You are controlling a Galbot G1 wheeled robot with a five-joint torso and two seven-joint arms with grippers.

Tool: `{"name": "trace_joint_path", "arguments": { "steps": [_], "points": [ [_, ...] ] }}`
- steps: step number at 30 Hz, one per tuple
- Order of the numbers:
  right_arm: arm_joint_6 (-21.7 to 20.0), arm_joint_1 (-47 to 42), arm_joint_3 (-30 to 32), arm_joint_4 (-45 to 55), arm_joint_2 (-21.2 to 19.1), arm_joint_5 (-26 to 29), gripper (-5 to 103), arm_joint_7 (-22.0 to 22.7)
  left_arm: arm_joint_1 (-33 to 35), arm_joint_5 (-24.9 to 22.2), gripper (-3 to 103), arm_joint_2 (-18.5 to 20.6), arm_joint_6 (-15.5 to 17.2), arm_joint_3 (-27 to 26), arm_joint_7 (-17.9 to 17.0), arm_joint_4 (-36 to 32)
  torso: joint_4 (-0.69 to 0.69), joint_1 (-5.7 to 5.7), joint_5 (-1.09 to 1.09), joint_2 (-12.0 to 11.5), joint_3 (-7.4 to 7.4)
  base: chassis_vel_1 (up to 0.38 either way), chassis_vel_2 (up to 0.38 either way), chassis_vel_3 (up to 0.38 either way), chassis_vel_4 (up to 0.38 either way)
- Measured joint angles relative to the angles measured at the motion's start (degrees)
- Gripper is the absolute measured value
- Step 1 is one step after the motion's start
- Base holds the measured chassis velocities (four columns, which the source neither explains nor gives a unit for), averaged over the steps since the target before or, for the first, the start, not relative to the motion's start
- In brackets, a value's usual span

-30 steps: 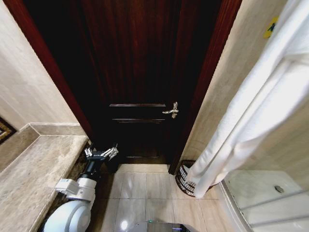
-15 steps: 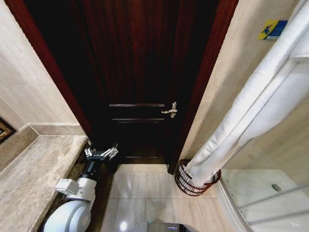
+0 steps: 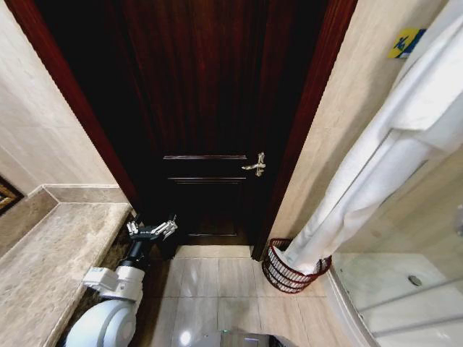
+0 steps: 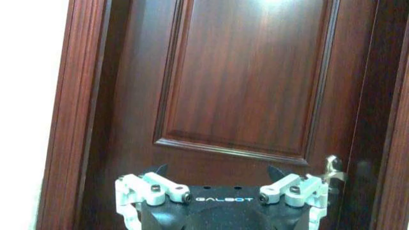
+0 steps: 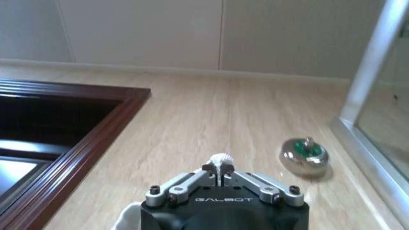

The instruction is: Discard the used towel into the hamper.

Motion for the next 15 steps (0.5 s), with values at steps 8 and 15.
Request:
{"name": "trace_joint_path", "arguments": {
  "steps": [8,15],
  "points": [
    [-1.7,-16.6,8.0,11.7,-3.6,4.7,2,2.5,0.0,0.0,100,0.0,0.0,0.0,0.0,0.0,-0.01,-0.01,-0.01,0.0,-0.01,0.000,0.000,0.000,0.000],
    [-2.1,-28.7,12.7,16.6,-4.4,8.7,2,3.2,0.0,0.0,100,0.0,0.0,0.0,0.0,0.0,-0.01,-0.01,0.05,0.0,0.00,0.000,0.000,0.000,0.000]
  ]
}}
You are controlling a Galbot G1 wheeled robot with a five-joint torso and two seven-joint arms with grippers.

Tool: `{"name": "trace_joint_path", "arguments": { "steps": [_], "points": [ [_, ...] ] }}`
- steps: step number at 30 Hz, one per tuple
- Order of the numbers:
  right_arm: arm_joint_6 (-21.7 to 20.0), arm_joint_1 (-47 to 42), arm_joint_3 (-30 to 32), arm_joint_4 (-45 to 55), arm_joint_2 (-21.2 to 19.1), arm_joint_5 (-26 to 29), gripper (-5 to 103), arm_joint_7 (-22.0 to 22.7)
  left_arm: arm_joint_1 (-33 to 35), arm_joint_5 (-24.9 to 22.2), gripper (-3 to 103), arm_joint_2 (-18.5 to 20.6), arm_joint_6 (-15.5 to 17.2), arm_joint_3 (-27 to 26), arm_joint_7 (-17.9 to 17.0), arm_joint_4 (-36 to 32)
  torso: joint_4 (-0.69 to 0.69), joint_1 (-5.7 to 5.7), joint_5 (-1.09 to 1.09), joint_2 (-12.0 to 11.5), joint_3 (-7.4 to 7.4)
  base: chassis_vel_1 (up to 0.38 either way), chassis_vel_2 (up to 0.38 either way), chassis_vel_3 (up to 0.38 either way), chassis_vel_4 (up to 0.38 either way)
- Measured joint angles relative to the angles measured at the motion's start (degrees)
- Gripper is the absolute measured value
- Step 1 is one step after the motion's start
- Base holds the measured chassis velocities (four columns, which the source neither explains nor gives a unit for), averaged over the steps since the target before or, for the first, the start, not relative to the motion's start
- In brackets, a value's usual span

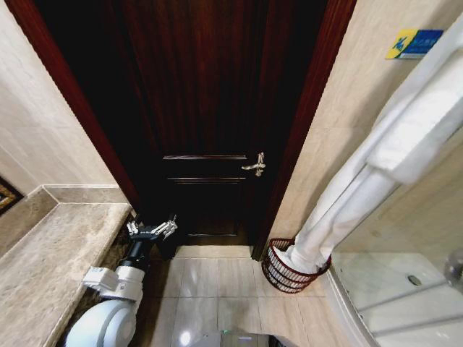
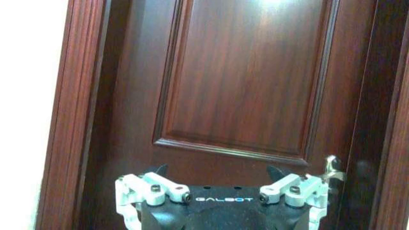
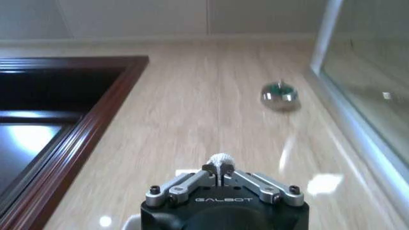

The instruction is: Discard the used towel into the hamper.

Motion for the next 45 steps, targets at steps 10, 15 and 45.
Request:
{"name": "trace_joint_path", "arguments": {
  "steps": [10,15,45],
  "points": [
    [-0.1,-8.2,2.8,8.0,2.1,1.3,2,2.3,0.0,0.0,100,0.0,0.0,0.0,0.0,0.0,0.02,0.00,-0.08,0.0,-0.01,0.000,0.000,0.000,0.000],
    [-0.1,-14.2,6.1,10.8,2.4,1.3,2,2.8,0.0,0.0,100,0.0,0.0,0.0,0.0,0.0,0.02,0.00,-0.06,0.0,-0.01,0.000,0.000,0.000,0.000],
    [3.9,-41.4,16.4,16.7,15.8,-3.6,2,0.8,0.0,0.0,100,0.0,0.0,0.0,0.0,0.0,0.01,0.00,-0.05,0.0,0.00,0.000,0.000,0.000,0.000]
  ]
}}
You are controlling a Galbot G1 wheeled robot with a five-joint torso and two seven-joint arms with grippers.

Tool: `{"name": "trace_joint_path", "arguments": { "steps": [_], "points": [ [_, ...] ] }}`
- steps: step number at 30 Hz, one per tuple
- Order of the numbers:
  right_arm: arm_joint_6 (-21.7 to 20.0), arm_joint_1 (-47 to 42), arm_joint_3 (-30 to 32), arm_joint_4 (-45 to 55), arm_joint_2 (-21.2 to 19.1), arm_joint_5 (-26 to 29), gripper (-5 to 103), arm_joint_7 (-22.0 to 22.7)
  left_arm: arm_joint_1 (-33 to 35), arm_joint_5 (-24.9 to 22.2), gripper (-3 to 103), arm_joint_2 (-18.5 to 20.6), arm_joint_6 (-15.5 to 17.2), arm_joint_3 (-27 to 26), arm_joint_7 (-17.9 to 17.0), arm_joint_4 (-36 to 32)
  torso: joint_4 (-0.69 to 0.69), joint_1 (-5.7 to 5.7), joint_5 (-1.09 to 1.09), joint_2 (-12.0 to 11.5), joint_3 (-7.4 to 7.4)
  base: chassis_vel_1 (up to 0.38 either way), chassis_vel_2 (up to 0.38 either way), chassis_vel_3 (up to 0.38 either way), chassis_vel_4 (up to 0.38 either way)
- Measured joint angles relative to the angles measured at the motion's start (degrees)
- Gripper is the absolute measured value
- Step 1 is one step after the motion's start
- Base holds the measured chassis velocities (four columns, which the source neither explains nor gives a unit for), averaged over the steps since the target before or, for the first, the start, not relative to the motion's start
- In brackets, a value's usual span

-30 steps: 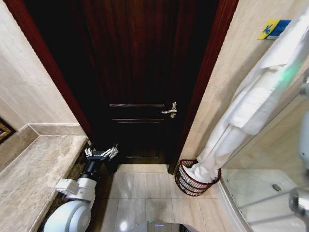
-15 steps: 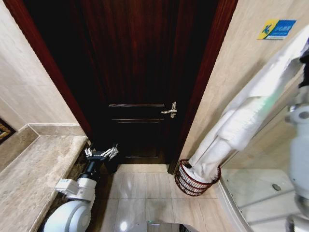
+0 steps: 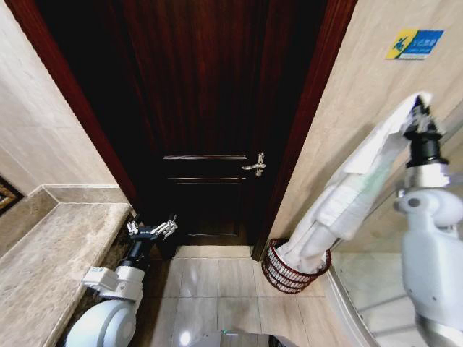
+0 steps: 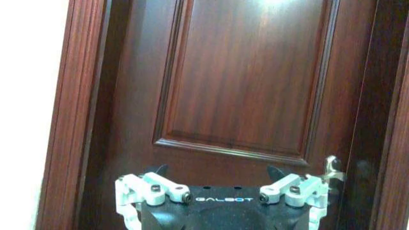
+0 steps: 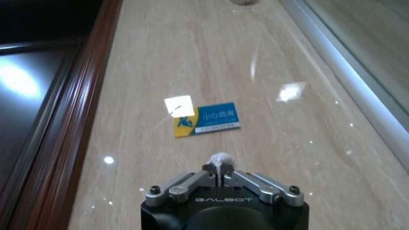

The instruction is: Discard the used towel into the hamper.

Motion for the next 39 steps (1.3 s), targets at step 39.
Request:
{"name": "trace_joint_path", "arguments": {
  "steps": [39],
  "points": [
    [7.0,-17.5,2.9,-3.4,11.7,-7.3,2,-6.7,0.0,0.0,100,0.0,0.0,0.0,0.0,0.0,0.00,0.00,0.00,0.0,0.00,0.000,0.000,0.000,0.000]
  ]
}}
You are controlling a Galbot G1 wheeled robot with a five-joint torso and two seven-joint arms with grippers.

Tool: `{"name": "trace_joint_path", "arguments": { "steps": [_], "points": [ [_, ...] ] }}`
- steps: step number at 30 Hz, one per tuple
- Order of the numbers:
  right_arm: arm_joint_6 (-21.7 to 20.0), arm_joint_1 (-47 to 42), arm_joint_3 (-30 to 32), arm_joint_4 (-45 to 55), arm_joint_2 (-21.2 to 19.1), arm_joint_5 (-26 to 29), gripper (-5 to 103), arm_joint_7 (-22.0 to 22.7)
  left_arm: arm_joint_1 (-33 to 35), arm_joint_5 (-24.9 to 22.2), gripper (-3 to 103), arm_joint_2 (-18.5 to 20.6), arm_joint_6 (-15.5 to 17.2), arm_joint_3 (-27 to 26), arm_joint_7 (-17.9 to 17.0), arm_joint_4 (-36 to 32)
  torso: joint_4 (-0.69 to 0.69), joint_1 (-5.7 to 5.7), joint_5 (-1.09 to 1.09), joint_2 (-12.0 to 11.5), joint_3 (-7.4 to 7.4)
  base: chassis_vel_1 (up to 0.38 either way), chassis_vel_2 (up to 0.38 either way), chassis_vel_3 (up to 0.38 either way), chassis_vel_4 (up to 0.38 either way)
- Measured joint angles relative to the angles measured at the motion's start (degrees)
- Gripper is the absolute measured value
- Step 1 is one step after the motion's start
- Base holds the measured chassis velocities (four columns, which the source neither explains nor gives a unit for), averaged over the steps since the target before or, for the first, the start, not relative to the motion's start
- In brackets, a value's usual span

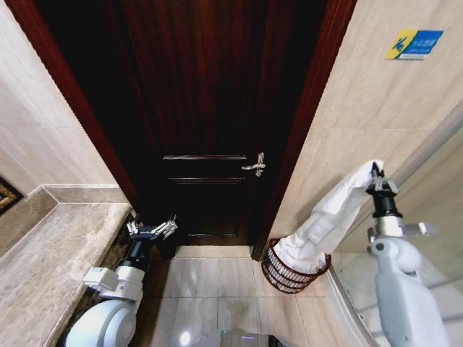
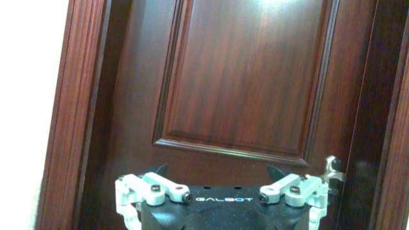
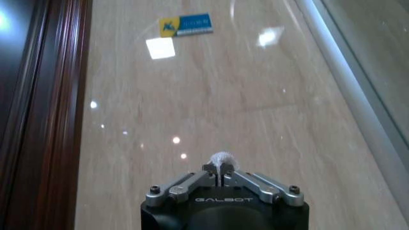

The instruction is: Discard the used towel into the hamper.

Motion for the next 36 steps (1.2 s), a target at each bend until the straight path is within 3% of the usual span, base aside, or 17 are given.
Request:
{"name": "trace_joint_path", "arguments": {
  "steps": [14,36],
  "points": [
    [3.0,1.2,-4.2,-8.6,5.5,-4.0,2,-1.0,0.0,0.0,100,0.0,0.0,0.0,0.0,0.0,0.00,0.00,-0.01,0.0,0.00,0.000,0.000,0.000,0.000],
    [5.6,2.1,-8.7,-19.8,13.7,-4.0,2,0.1,0.0,0.0,100,0.0,0.0,0.0,0.0,0.0,0.00,0.00,0.00,0.0,0.00,0.000,0.000,0.000,0.000]
  ]
}}
